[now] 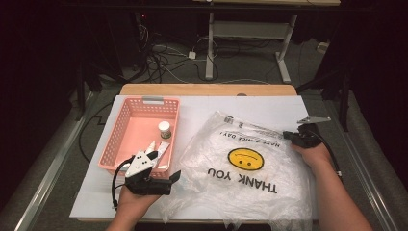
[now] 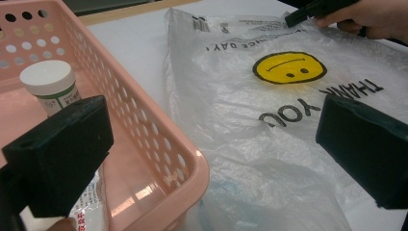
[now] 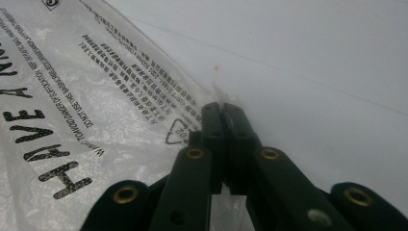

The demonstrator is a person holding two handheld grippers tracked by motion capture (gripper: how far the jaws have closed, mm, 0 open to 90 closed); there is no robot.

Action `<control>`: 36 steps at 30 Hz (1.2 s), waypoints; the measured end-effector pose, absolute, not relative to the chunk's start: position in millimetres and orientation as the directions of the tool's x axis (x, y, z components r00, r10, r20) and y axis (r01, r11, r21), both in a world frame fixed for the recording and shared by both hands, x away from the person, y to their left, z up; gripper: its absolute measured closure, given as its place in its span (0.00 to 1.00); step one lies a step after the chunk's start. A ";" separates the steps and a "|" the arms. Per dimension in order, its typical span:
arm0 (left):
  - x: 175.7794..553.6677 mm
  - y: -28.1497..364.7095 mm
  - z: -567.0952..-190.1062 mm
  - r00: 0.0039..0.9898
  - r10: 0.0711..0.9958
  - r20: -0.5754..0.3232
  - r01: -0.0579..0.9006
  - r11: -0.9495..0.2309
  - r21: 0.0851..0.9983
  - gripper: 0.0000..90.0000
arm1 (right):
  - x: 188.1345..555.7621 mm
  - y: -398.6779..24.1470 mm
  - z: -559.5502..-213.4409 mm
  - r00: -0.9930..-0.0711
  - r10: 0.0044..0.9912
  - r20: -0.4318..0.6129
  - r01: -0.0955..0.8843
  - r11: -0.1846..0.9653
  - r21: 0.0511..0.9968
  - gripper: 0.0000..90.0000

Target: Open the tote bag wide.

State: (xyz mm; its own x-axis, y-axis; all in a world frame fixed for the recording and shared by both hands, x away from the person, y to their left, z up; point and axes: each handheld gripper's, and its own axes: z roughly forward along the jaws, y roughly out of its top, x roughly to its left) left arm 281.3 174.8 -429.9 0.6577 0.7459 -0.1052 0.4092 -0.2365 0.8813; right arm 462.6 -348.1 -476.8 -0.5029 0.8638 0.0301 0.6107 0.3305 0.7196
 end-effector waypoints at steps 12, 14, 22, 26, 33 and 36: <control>280.3 175.4 -428.1 0.663 0.742 -0.100 0.399 -0.237 0.886 0.00 | 461.0 -366.1 -463.5 -0.374 0.927 0.005 0.598 0.237 0.766 1.00; 281.0 175.4 -428.2 0.665 0.739 -0.103 0.401 -0.237 0.885 0.00 | 463.5 -374.1 -462.9 -0.335 0.942 0.009 0.598 0.205 0.774 1.00; 283.5 174.6 -428.7 0.672 0.735 -0.089 0.399 -0.258 0.880 0.00 | 470.5 -409.7 -468.2 -0.163 0.985 0.047 0.609 0.063 0.791 1.00; 286.3 177.6 -429.1 0.666 0.740 -0.089 0.402 -0.256 0.879 0.00 | 471.6 -421.4 -467.6 -0.097 0.994 0.055 0.607 0.015 0.795 1.00; 288.8 181.5 -429.5 0.652 0.753 -0.089 0.403 -0.244 0.882 0.00 | 469.7 -428.7 -462.0 -0.038 0.998 0.055 0.590 -0.022 0.807 1.00; 288.6 181.4 -429.7 0.642 0.763 -0.076 0.398 -0.248 0.883 0.00 | 466.1 -426.7 -462.2 -0.090 0.994 0.067 0.593 -0.001 0.805 0.85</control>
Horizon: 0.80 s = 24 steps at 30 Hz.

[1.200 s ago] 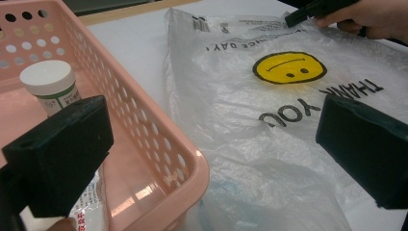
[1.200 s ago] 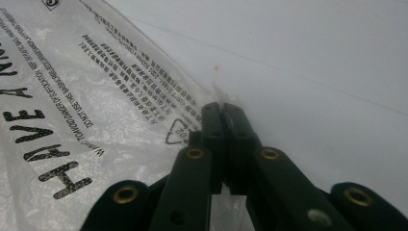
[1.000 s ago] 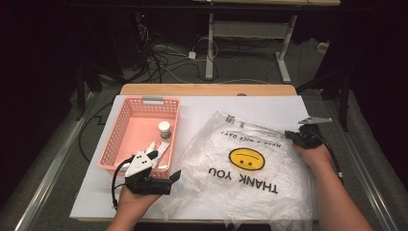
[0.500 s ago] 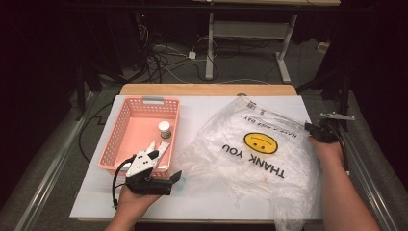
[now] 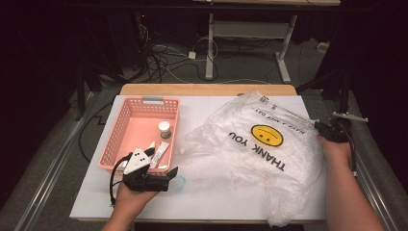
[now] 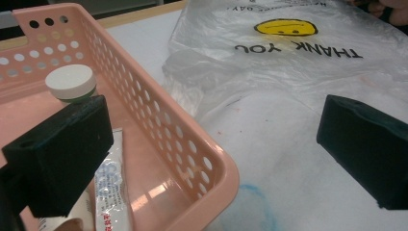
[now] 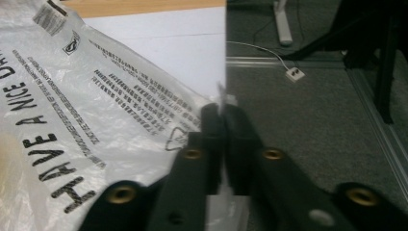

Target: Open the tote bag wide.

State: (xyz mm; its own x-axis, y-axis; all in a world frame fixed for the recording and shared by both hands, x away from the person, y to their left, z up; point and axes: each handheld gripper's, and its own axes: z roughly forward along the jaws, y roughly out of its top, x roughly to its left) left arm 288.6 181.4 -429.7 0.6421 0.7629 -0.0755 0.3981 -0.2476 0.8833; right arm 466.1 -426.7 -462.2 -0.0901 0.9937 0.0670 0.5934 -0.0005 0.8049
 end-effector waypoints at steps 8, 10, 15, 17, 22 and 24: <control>290.7 179.8 -429.5 0.641 0.765 -0.067 0.405 -0.263 0.875 0.00 | 442.5 -429.9 -448.9 -0.141 0.987 0.078 0.559 0.015 0.829 0.56; 291.1 178.8 -429.7 0.646 0.760 -0.067 0.408 -0.270 0.872 0.00 | 423.6 -425.2 -443.5 -0.189 0.980 0.065 0.548 0.050 0.835 0.50; 291.7 177.6 -430.6 0.647 0.758 -0.084 0.419 -0.261 0.870 0.00 | 393.7 -414.9 -441.6 -0.251 0.967 0.041 0.520 0.099 0.849 0.43; 291.2 178.0 -430.7 0.646 0.759 -0.088 0.419 -0.256 0.871 0.00 | 379.3 -409.0 -441.4 -0.275 0.961 0.037 0.515 0.115 0.850 0.39; 289.1 179.4 -430.5 0.646 0.759 -0.084 0.414 -0.256 0.874 0.00 | 346.8 -394.4 -440.6 -0.315 0.949 0.024 0.499 0.144 0.854 0.32; 288.8 179.5 -431.1 0.648 0.757 -0.083 0.414 -0.258 0.873 0.00 | 336.5 -388.1 -442.2 -0.332 0.942 0.044 0.501 0.137 0.854 0.29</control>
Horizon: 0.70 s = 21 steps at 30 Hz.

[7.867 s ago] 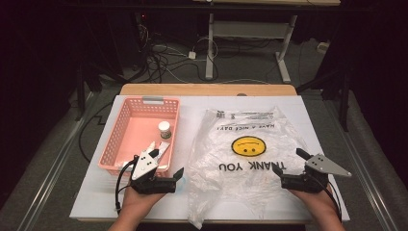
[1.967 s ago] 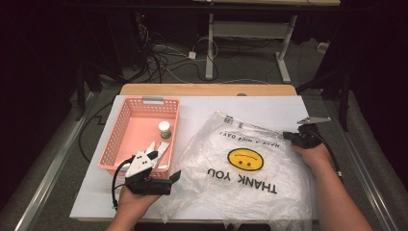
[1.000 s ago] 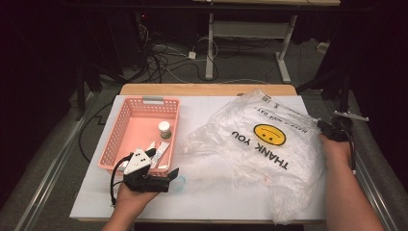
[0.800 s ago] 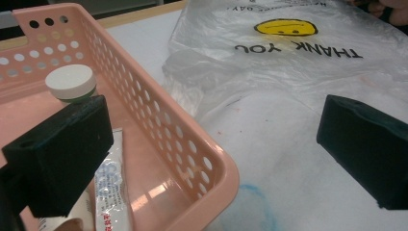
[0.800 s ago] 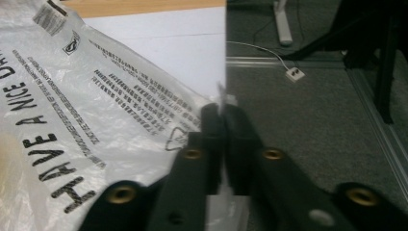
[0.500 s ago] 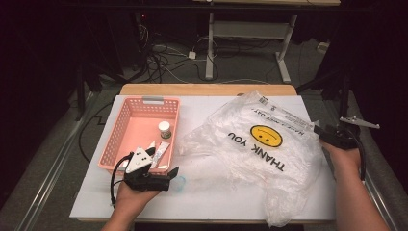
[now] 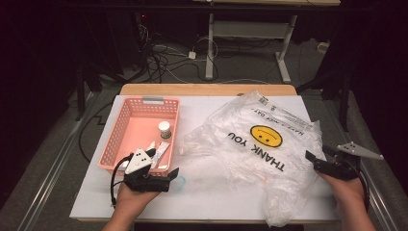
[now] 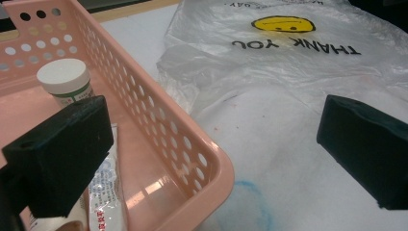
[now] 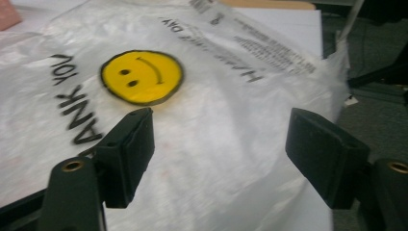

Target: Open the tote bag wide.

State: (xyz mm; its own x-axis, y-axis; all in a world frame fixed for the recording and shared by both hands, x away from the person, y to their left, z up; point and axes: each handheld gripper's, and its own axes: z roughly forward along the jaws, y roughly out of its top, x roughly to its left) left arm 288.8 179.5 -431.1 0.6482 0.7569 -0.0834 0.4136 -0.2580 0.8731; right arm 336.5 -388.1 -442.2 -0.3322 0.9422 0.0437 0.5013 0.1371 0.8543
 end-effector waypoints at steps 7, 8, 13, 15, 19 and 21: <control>289.5 180.5 -432.9 0.653 0.752 -0.090 0.426 -0.266 0.865 0.00 | 312.1 -364.9 -449.3 -0.378 0.924 0.064 0.502 0.147 0.853 0.18; 289.1 180.8 -432.8 0.651 0.754 -0.090 0.423 -0.262 0.867 0.00 | 309.9 -362.3 -449.9 -0.385 0.921 0.059 0.495 0.153 0.855 0.17; 287.4 182.9 -431.3 0.641 0.762 -0.089 0.413 -0.245 0.877 0.00 | 299.8 -353.8 -451.8 -0.419 0.907 0.039 0.470 0.180 0.864 0.10; 287.1 184.4 -430.3 0.639 0.763 -0.097 0.413 -0.234 0.880 0.00 | 295.6 -353.2 -450.3 -0.435 0.900 0.020 0.462 0.205 0.863 0.06; 285.4 188.0 -428.7 0.633 0.767 -0.103 0.413 -0.222 0.883 0.00 | 289.2 -356.0 -450.1 -0.439 0.897 0.042 0.464 0.187 0.866 0.00; 285.4 189.4 -428.1 0.632 0.767 -0.106 0.413 -0.219 0.884 0.00 | 287.9 -354.8 -450.8 -0.441 0.897 0.034 0.466 0.196 0.863 0.00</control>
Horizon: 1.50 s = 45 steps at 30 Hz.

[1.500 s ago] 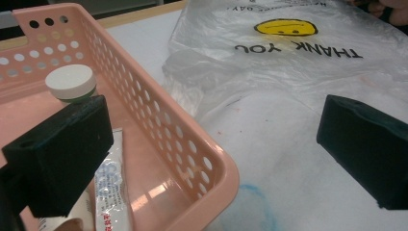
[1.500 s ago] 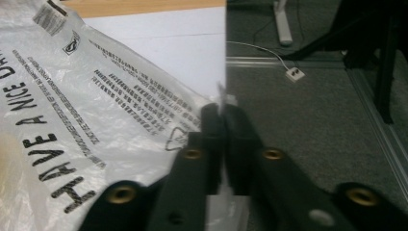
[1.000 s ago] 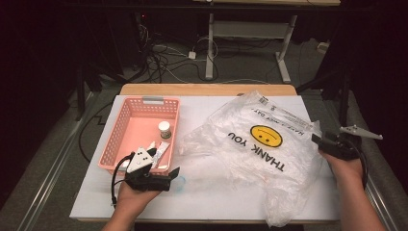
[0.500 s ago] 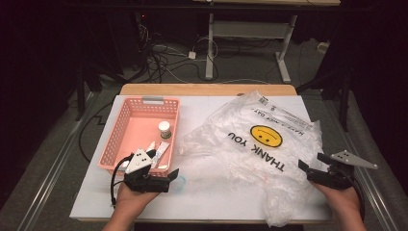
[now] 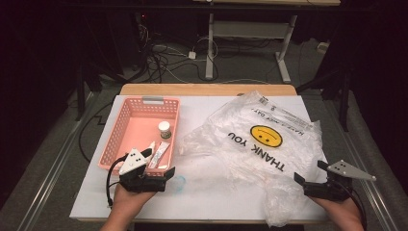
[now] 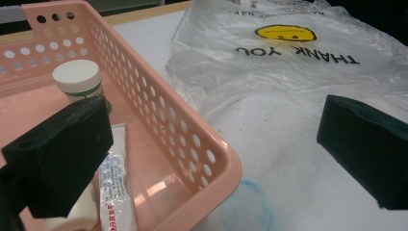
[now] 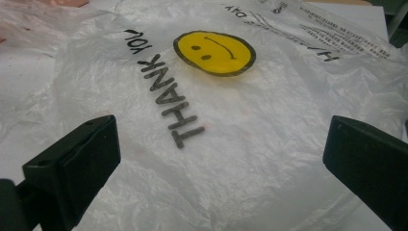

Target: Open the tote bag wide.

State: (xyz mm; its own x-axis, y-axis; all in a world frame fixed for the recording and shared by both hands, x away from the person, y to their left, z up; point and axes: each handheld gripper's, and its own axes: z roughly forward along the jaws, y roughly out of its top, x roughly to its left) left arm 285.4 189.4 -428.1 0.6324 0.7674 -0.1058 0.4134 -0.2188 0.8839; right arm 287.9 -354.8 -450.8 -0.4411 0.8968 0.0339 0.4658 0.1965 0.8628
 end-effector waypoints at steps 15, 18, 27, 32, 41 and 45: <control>286.5 185.0 -429.2 0.645 0.757 -0.101 0.411 -0.233 0.882 0.00 | 289.2 -306.9 -447.3 -0.562 0.826 0.038 0.436 0.257 0.862 0.01; 286.4 183.6 -429.6 0.646 0.757 -0.101 0.412 -0.234 0.881 0.00 | 293.7 -294.7 -445.1 -0.594 0.803 0.046 0.435 0.272 0.859 0.04; 285.7 183.2 -429.4 0.646 0.757 -0.097 0.409 -0.236 0.882 0.00 | 319.7 -258.8 -432.5 -0.652 0.757 0.038 0.419 0.318 0.850 0.13; 286.2 182.9 -430.6 0.648 0.755 -0.100 0.412 -0.237 0.880 0.00 | 336.0 -240.8 -426.2 -0.683 0.729 0.037 0.408 0.339 0.848 0.27; 284.8 180.5 -431.3 0.649 0.755 -0.096 0.415 -0.245 0.876 0.00 | 333.7 -223.6 -449.1 -0.762 0.647 0.012 0.391 0.447 0.805 0.60; 283.7 179.2 -430.7 0.652 0.752 -0.092 0.411 -0.249 0.877 0.00 | 331.6 -220.9 -461.4 -0.780 0.626 0.014 0.415 0.499 0.761 0.66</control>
